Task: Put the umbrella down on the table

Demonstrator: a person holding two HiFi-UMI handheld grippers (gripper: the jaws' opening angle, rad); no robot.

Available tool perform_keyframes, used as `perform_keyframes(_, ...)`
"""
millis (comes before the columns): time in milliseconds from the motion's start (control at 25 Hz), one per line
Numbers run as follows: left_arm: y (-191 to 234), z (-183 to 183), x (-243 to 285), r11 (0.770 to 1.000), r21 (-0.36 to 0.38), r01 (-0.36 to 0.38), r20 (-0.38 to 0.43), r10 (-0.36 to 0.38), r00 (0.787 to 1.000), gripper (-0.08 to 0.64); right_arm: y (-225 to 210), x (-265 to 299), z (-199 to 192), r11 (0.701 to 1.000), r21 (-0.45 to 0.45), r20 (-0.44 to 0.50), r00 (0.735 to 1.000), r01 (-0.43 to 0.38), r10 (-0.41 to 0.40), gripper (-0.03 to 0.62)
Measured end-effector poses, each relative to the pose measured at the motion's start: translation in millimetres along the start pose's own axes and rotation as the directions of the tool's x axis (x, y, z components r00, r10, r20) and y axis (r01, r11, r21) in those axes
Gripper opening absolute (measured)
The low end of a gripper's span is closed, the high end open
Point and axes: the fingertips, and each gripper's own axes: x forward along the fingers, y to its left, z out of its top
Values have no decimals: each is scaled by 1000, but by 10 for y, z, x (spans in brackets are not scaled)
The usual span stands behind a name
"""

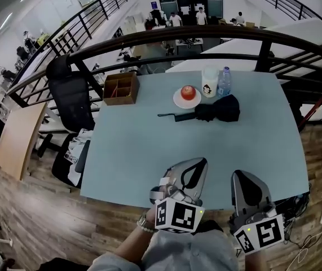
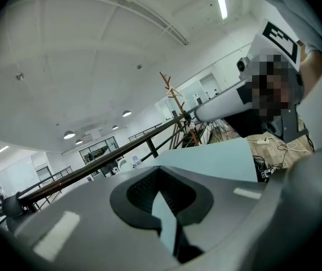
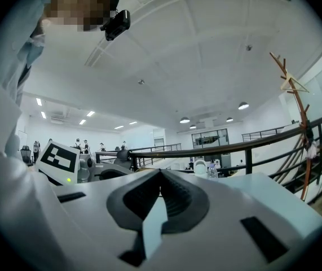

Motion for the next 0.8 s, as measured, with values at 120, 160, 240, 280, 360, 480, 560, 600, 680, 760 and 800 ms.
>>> perform_keyframes(120,-13,-10,-49,999,-29,-20,-18,19,1000,6,-26,-66,6,1000,2,-1,1000,-13,13,0)
perform_keyframes(160,-29,-3,-63,999,-34,-26,-22,25,999,6,-36,-99,6,1000,3,-4,1000,-17,17,0)
perform_keyframes(240,-76,33,-93,998,-38,-40,-28,39,999,6,-52,-178,9,1000,6,-8,1000,-27,27,0)
perform_keyframes(280,-103,61,-109,998,-40,-47,-29,46,999,6,-58,-220,12,999,8,-10,999,-33,33,0)
perform_keyframes(360,-170,135,-139,997,-46,-58,-30,56,998,6,-69,-305,23,999,7,-15,999,-48,48,0)
perform_keyframes(480,-302,243,-188,997,-49,-60,-22,59,998,6,-101,-429,47,998,2,-15,998,-63,63,0)
perform_keyframes(560,-368,294,-223,996,-60,-68,-21,66,998,6,-132,-507,53,998,0,-13,998,-66,66,0)
perform_keyframes(600,-391,321,-239,995,-68,-75,-22,73,997,6,-149,-544,55,998,-1,-12,998,-68,68,0)
perform_keyframes(680,-437,367,-265,993,-78,-89,-24,87,996,6,-182,-619,52,998,2,-13,997,-71,71,0)
perform_keyframes(760,-506,404,-306,992,-84,-99,-28,97,995,6,-188,-700,39,997,7,-19,997,-76,76,0)
perform_keyframes(800,-549,421,-329,991,-85,-101,-29,99,995,6,-180,-745,36,997,8,-21,997,-79,79,0)
